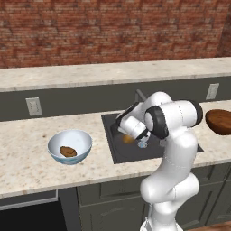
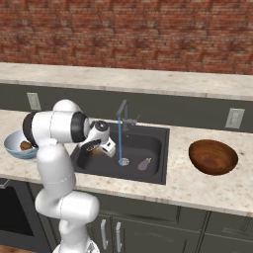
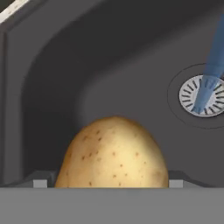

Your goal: Pick the potatos from the sink and place them in one bowl. Place the eggplant in the other bowl. Then turn off the sink faucet.

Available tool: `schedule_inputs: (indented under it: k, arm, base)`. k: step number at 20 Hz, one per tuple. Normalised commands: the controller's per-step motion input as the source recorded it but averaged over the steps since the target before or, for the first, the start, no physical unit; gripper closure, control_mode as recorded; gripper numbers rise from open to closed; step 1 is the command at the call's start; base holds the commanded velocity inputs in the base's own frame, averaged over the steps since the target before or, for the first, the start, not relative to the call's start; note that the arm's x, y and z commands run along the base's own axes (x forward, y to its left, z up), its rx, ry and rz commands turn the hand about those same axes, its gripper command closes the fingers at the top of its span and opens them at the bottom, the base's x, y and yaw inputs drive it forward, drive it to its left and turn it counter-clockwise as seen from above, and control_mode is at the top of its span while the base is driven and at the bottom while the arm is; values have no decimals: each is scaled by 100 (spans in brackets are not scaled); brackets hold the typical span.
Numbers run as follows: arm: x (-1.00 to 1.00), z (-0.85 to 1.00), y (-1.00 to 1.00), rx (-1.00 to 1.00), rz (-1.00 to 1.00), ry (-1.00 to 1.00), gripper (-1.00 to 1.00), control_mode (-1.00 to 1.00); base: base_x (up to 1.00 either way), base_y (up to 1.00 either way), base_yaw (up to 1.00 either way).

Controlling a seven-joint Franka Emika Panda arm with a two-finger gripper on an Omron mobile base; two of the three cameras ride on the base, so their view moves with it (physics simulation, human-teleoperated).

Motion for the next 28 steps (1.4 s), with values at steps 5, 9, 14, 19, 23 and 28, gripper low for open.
schedule_inputs:
  k: [5,9,14,19,23,28]
  arm:
    - [-11,75,-1,0,0,-3,100,-100]
    - [-20,74,-3,0,0,0,100,-100]
    - [-34,64,-2,0,0,12,100,-100]
    - [-31,78,-6,0,0,20,100,-100]
    - [-15,99,-17,0,0,15,100,-100]
    - [-35,72,-13,0,0,14,100,-100]
  base:
    - [0,0,0]
    - [0,0,0]
    - [0,0,0]
    - [0,0,0]
    - [0,0,0]
    - [0,0,0]
